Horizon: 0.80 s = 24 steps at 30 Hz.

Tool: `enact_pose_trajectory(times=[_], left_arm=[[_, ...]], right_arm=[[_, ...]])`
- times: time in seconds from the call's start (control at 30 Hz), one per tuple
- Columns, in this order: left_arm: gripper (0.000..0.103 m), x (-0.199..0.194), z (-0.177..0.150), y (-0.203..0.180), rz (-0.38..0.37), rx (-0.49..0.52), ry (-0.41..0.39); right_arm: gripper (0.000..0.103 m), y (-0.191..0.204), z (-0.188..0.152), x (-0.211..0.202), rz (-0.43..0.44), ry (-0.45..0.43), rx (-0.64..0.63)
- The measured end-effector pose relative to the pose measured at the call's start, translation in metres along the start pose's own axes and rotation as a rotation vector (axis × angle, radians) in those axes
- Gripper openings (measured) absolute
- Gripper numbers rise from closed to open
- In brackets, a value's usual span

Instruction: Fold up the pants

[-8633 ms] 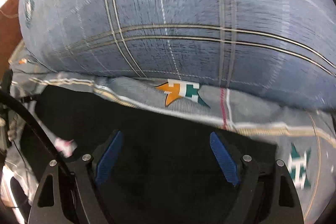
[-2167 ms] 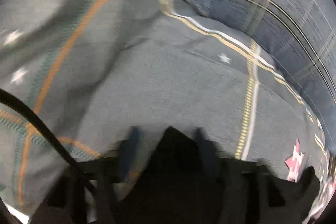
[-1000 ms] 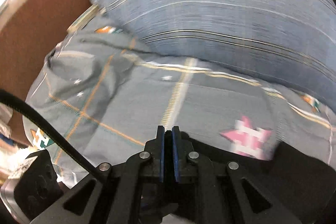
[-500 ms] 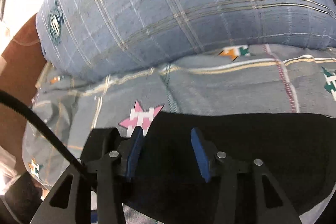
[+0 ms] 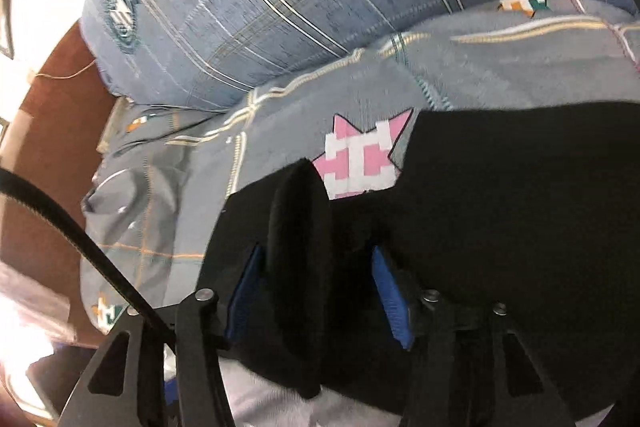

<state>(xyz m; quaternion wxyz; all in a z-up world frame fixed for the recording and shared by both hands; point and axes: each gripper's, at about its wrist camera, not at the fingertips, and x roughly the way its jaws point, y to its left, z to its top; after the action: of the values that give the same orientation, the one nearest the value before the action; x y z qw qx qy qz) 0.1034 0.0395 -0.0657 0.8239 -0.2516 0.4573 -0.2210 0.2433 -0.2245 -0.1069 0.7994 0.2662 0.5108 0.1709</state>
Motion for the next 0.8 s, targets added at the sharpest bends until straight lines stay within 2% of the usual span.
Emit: enact_pose_trajectory(times=[0.07,0.1,0.13,0.17,0.27,0.33,0.47,0.57,0.7,0.8], left_arm=[[0.044,-0.005,-0.003,0.001,0.005,0.002,-0.008],[0.044,-0.006,-0.004,0.002,0.008,0.002,-0.009],[0.044,-0.007,-0.004,0.004,0.011,0.001,-0.009],[0.044,-0.007,-0.005,0.003,0.012,-0.001,-0.008],[0.044,-0.009,-0.004,0.004,0.015,-0.003,-0.009],[0.044,-0.010,-0.003,0.003,0.019,0.000,-0.011],[0.045,-0.010,0.002,0.000,0.019,0.005,-0.015],[0.045,-0.003,0.008,-0.006,0.031,0.023,-0.008],[0.045,0.015,0.017,-0.029,0.062,0.079,0.001],[0.045,0.034,0.029,-0.043,0.071,0.091,0.007]], right_arm=[[0.063,0.004,-0.002,0.006,0.010,-0.026,0.012],[0.057,0.006,-0.002,0.007,0.019,-0.028,0.008],[0.026,0.009,-0.003,0.010,0.040,-0.013,0.003],[0.013,0.011,-0.004,0.015,0.067,0.013,0.004],[0.013,0.026,-0.008,0.006,0.056,-0.008,-0.053],[0.013,0.032,-0.010,-0.007,0.083,-0.028,-0.060],[0.013,0.023,-0.011,-0.039,0.102,-0.067,-0.054],[0.013,0.006,-0.013,-0.053,0.020,-0.103,-0.072],[0.013,-0.025,-0.017,-0.047,-0.062,-0.100,-0.032],[0.014,-0.038,-0.021,-0.039,-0.057,-0.088,-0.011]])
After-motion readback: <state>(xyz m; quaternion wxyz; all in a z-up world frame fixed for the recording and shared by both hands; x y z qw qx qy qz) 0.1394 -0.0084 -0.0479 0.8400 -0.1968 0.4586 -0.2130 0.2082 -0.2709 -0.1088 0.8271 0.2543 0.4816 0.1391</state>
